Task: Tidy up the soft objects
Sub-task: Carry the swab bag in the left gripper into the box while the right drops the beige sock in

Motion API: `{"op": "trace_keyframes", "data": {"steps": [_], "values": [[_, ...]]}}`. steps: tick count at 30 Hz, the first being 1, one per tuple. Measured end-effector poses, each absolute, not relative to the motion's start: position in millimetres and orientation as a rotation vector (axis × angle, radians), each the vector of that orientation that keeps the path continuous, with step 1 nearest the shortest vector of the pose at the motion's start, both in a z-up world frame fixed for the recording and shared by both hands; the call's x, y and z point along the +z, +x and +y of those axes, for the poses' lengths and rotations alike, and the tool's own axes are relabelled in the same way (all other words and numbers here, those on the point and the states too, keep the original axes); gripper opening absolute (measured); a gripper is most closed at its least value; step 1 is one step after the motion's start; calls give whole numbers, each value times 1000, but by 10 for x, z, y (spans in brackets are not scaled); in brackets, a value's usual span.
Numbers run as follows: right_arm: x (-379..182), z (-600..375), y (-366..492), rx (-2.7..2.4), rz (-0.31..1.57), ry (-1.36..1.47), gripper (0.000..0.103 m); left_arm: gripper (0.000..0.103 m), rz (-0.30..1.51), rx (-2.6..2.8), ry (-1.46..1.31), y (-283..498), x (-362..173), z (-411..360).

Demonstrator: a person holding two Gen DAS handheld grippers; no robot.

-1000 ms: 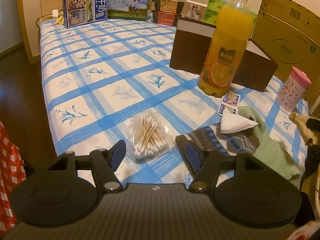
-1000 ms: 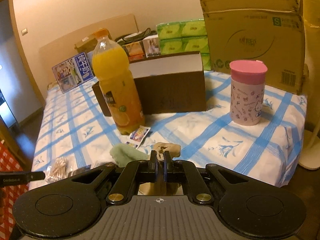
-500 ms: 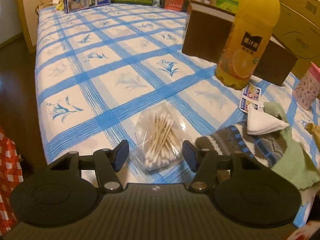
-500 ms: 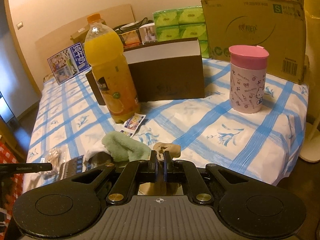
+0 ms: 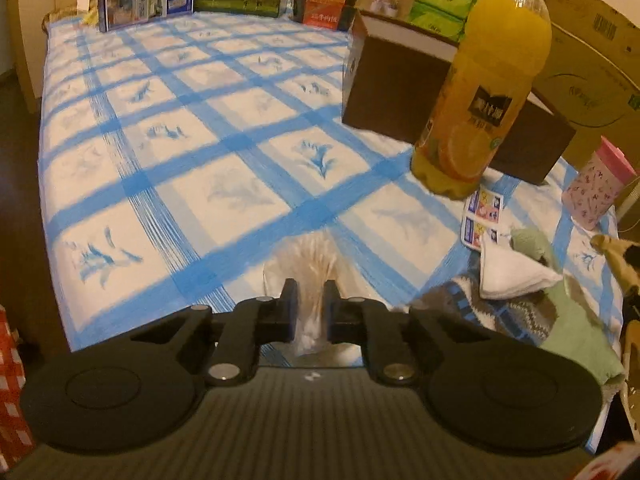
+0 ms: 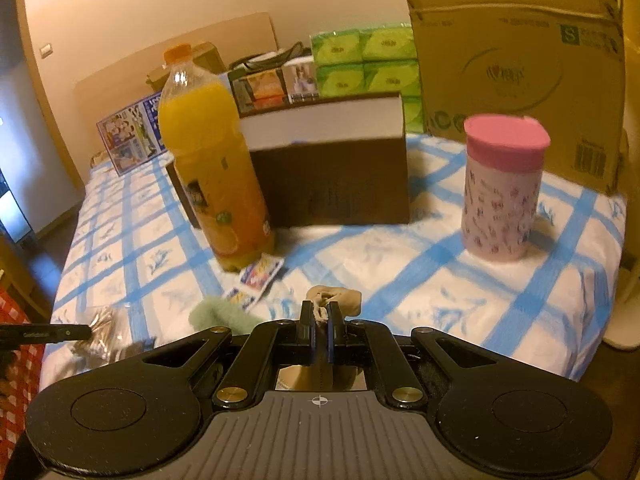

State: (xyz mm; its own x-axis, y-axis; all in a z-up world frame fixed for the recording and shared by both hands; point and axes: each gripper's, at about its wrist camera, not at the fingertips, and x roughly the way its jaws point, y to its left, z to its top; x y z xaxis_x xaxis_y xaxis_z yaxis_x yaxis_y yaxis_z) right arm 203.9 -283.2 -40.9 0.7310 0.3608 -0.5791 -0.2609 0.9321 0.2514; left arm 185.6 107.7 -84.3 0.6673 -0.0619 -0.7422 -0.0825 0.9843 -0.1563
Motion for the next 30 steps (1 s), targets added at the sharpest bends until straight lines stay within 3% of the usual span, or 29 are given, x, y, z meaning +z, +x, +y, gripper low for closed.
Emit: {"op": "trace_keyframes", "data": {"steps": [10, 21, 30], "values": [[-7, -2883, 2512, 413, 572, 111, 5, 11, 731, -27, -95, 2198, -275, 1171], [373, -2760, 3273, 461, 468, 103, 5, 11, 597, -112, -44, 3153, 332, 1004], [514, -2570, 4090, 486, 449, 157, 5, 12, 582, -189, -60, 4011, 512, 757]]}}
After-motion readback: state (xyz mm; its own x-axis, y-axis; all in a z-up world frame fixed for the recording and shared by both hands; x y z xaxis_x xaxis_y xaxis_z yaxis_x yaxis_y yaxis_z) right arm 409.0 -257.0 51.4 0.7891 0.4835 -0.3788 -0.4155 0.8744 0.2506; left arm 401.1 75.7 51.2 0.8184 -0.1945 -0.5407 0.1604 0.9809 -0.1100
